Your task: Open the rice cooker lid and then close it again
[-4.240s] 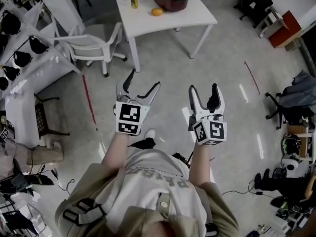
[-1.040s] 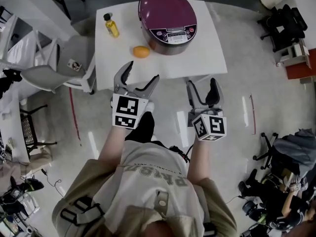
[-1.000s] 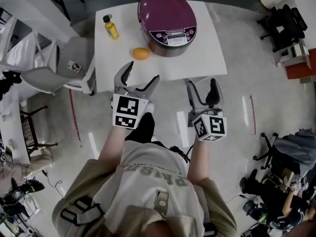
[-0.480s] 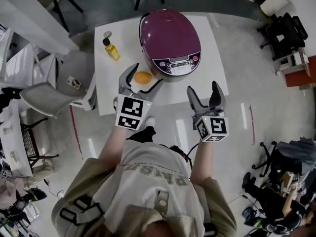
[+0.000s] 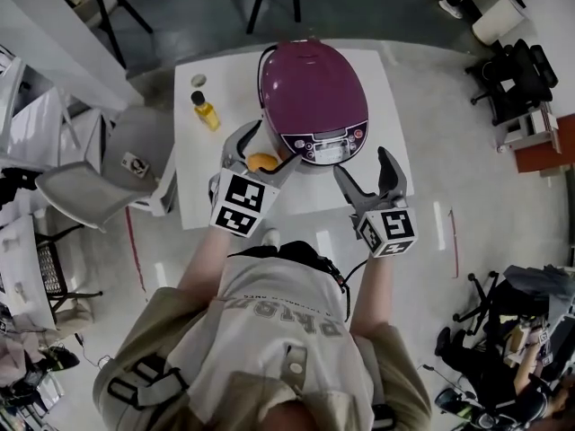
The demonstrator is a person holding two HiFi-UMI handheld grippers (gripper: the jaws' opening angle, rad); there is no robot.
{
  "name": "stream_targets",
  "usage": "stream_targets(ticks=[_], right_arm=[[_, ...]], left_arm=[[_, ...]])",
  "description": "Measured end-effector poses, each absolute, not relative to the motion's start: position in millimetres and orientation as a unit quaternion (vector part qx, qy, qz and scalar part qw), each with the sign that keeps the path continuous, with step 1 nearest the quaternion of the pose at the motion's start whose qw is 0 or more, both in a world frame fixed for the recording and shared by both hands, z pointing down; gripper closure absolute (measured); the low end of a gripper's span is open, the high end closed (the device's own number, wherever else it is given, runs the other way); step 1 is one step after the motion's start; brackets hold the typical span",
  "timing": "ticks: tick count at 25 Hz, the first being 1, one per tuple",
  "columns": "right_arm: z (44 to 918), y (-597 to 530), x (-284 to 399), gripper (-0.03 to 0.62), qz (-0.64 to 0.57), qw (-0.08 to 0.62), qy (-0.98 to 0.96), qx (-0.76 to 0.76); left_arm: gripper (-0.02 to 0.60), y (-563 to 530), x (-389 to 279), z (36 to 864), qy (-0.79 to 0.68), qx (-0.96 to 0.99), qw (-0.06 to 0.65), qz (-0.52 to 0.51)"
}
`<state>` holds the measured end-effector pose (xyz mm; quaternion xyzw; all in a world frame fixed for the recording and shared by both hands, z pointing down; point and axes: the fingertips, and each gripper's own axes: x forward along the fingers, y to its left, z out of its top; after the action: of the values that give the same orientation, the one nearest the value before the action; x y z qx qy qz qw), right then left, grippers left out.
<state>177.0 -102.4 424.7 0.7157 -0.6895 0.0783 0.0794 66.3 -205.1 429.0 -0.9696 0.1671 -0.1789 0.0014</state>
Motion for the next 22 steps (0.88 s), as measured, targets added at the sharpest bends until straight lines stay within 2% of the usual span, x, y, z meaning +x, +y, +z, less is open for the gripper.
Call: stream_targets(ticks=[4,11,17,22], right_arm=[[424,-114,173,0.183,0.07,0.105,-0.711,0.691],[433,-128,153,0.178,0.062,0.202,-0.781,0.588],[456,-131,138,0.158,0.055,0.328,-0.824,0.459],[483,-123,138,0.158,0.076,0.4,-0.836,0.368]], left_arm=[[0.179,-206,68,434,0.154,-0.969,0.011,-0.195],[0.179,-203,76,442,0.11,-0.965,0.044,-0.232],[0.158,-199,88,452,0.024,-0.937,0.161,-0.309],[0.146,-201,96,467,-0.017,-0.893,0.24,-0.38]])
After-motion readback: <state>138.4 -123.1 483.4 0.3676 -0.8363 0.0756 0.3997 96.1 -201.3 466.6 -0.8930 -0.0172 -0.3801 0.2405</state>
